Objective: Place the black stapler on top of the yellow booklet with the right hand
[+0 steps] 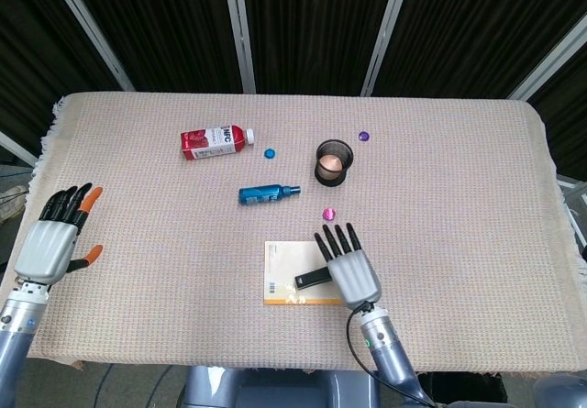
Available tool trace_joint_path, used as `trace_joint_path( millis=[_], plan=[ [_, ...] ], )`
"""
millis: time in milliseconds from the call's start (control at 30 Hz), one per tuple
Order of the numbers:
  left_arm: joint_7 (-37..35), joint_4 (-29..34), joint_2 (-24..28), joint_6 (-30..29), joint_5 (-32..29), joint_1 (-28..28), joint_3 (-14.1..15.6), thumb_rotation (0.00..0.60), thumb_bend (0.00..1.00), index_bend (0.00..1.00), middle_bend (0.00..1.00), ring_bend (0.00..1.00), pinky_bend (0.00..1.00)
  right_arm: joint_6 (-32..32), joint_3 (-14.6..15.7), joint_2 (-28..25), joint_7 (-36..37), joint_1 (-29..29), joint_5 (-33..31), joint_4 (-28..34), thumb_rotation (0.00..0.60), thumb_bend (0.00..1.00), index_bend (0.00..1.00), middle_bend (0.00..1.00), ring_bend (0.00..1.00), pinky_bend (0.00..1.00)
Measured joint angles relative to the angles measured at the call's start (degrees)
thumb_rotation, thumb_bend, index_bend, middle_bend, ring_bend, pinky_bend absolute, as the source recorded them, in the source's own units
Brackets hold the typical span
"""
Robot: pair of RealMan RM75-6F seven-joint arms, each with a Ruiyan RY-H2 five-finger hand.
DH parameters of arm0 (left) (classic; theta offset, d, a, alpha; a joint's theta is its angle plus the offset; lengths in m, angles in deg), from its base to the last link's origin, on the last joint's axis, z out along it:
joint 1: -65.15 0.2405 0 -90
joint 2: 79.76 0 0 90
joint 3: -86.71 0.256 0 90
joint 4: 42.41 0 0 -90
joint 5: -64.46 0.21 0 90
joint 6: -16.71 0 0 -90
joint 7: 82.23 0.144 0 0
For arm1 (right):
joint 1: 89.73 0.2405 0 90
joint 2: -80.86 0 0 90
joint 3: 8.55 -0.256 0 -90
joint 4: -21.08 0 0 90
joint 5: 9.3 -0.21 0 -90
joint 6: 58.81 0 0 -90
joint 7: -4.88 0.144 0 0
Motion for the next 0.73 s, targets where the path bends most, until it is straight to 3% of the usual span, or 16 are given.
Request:
trace_joint_path(
  millis=[167,300,500,733],
  plan=[
    [0.33,0.50,0.31,-0.37,-0.15,0.30,0.13,0.600,0.26,0.00,0.00,0.00,0.08,-3.21,1.51,-7.06,1.23,-2.19,1.85,3.41,0.600,0.17,0.00,0.00,0.00,0.00],
    [1.15,0.90,0.25,-1.12,0.18,0.64,0.41,0.600,0.26,0.00,0.00,0.00,0.08,-4.39,2.92,-11.72,7.62,-3.78,4.89,3.25,0.600,0.18,0.00,0.00,0.00,0.00],
    [3.37,1.73,-0.03,-2.91,0.67,1.67,1.00,0.600,0.26,0.00,0.00,0.00,0.08,-6.78,4.54,-18.08,24.62,-6.73,9.26,-1.27,0.600,0.18,0.00,0.00,0.00,0.00],
    [5.44,3.40,-0.10,-6.77,1.66,3.78,1.61,0.600,0.26,0.00,0.00,0.00,0.08,-12.45,5.62,-24.80,44.60,-12.12,13.14,-11.56,0.600,0.18,0.00,0.00,0.00,0.00]
  ],
)
